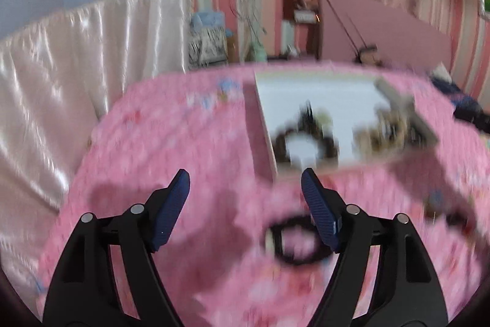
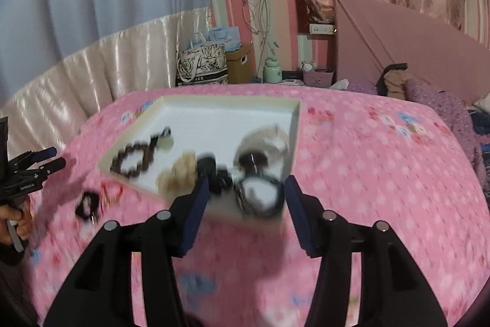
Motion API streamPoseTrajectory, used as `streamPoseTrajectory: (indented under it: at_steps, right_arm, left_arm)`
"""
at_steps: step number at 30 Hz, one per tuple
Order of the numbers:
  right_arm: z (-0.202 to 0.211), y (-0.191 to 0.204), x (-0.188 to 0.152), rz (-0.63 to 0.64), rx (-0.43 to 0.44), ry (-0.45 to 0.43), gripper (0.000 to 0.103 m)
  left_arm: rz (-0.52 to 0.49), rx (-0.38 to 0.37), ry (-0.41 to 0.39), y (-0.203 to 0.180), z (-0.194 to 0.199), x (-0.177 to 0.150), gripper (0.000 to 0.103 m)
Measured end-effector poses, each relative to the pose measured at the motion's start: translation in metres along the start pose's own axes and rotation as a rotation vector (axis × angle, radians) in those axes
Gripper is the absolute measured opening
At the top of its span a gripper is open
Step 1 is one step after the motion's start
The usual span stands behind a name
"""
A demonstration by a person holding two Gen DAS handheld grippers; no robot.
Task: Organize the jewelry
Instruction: 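Open both tools over the tray and pull them back, then grasp the black beaded scrunchie with the left tool while the right grasps the black hair tie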
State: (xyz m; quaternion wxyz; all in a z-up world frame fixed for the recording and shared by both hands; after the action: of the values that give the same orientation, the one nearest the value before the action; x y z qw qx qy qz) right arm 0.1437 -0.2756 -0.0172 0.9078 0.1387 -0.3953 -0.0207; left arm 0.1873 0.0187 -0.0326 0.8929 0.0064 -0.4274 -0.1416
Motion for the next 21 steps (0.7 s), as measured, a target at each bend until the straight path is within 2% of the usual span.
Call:
streamPoseTrajectory:
  at_steps: [3,9,12,14,16,21]
  right_arm:
    - [0.012,-0.001,-0.028,0.009,-0.017,0.03,0.052]
    - [0.035,0.003,-0.083,-0.032,0.025,0.087,0.052]
    - [0.032,0.015,-0.107,-0.037,0.084,0.146,0.052]
    - [0.025,0.023,-0.119,0.005,0.074,0.195,0.052]
    - [0.02,0.028,-0.129,0.026,0.056,0.224,0.051]
    - [0.029,0.036,-0.122,0.04,0.066,0.167,0.051]
  left_arm:
    - [-0.039,-0.001,0.014,-0.012,0.007,-0.027,0.071]
    - [-0.094,-0.073,0.034,-0.038,0.003,-0.046,0.066]
    - [-0.099,-0.087,0.062,-0.045,-0.005,-0.053,0.066]
    - [-0.107,-0.091,0.086,-0.049,-0.009,-0.059,0.066]
    - [-0.113,-0.089,0.093,-0.051,-0.012,-0.061,0.066]
    - [-0.09,-0.093,0.106,-0.046,-0.012,-0.064,0.065]
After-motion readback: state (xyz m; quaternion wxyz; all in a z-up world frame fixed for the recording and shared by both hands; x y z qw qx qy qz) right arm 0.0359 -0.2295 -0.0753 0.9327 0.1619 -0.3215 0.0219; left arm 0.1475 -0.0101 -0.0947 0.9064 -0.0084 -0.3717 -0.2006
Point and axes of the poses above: each gripper's, at about its wrist camera, not at the fingertips, and z roughly against the way its jaws point, y to its left, x to its top, the point moved 6 cm from there along -z, roughly the way its jaws point, and after that the axes turned 7 degrees about x, right-handed, at the moved point
